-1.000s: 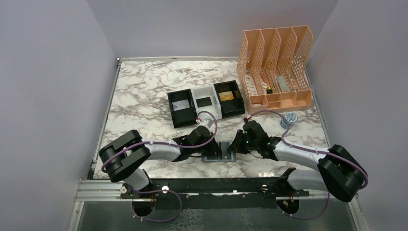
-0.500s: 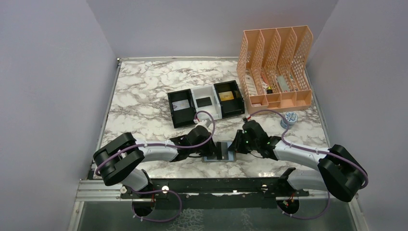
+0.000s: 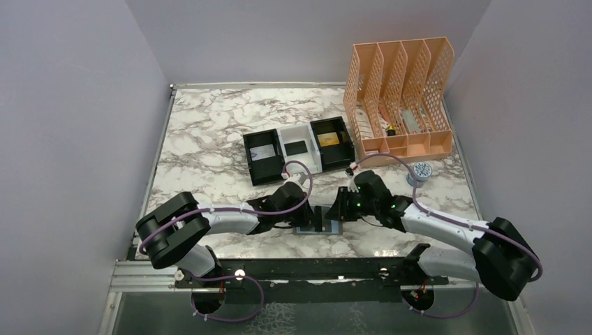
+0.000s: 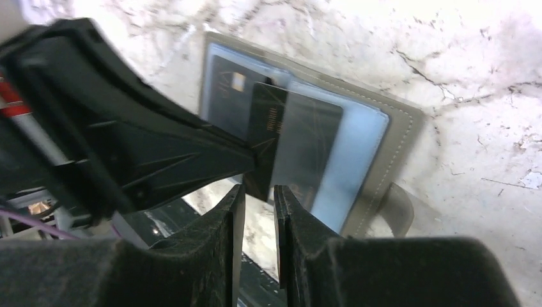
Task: Take the credit cards out of the card holder
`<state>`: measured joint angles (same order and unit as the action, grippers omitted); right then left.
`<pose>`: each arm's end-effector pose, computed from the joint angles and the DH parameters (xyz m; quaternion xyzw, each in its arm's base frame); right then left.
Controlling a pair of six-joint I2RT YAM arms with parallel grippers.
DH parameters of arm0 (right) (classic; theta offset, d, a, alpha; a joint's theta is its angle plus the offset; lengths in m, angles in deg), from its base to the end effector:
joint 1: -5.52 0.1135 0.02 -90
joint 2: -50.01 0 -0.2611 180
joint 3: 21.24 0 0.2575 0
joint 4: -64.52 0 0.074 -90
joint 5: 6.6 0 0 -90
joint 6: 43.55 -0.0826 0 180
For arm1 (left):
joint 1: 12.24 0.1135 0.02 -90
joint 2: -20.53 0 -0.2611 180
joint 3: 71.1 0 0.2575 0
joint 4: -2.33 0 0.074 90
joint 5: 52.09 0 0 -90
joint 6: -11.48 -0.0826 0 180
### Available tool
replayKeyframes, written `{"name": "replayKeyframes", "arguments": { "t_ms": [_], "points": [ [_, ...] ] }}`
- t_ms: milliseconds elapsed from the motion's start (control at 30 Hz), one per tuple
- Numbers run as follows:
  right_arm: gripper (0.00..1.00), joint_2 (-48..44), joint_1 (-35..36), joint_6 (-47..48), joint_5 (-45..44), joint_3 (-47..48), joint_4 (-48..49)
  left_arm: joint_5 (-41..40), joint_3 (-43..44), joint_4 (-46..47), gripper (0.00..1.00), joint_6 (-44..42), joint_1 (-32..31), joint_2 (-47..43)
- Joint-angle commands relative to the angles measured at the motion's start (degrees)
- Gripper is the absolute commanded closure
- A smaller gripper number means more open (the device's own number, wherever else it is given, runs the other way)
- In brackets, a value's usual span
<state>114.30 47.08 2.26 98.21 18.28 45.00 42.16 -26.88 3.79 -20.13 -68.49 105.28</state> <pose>0.1736 0.1821 0.1334 -0.0291 0.9147 0.3491 0.2015 0.1689 -0.2638 0.1076 -0.0009 0.9024 -0.3797 0.2038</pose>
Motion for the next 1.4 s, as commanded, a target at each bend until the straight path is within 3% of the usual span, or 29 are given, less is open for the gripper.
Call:
{"name": "replayKeyframes", "arguments": {
  "t_ms": [0, 233, 433, 567, 733, 967, 1167, 1367],
  "points": [
    [0.76, 6.57, 0.14, -0.98, -1.65, 2.16, -1.92, -0.13, 1.54, 0.45, 0.95, -1.09, 0.17, 0.48],
    [0.77, 11.94, 0.19, -2.45, -6.06, -0.13, -3.06, 1.58, 0.60, 4.07, 0.79, 0.80, 0.17, 1.79],
    [0.77, 12.08, 0.14, -5.24, -5.61, -3.26, 0.08, 3.39, 0.02, 8.82, 0.77, 3.34, 0.17, 3.90],
    [0.77, 11.96, 0.18, -5.03, -6.59, -2.99, -0.68, 4.02, 0.01, 10.56, 0.81, 3.31, 0.15, 4.12],
    [0.77, 10.94, 0.19, -4.28, -10.00, -1.76, -3.48, 2.79, -1.96, 10.48, 0.99, 4.20, 0.34, 2.53],
    [0.77, 9.80, 0.19, -1.56, -13.00, 0.89, -6.67, 0.59, -4.98, 7.28, 1.00, 4.10, 0.87, -2.47],
    [0.77, 6.94, 0.18, 1.13, -9.56, 2.88, -6.27, -2.13, -1.65, -2.16, 1.00, 1.22, 0.94, -5.53],
    [0.64, 0.45, 0.19, 3.99, -5.41, 1.65, 0.61, -6.53, 0.87, -9.47, 1.00, -4.43, 1.02, -9.69]
  ]
}}
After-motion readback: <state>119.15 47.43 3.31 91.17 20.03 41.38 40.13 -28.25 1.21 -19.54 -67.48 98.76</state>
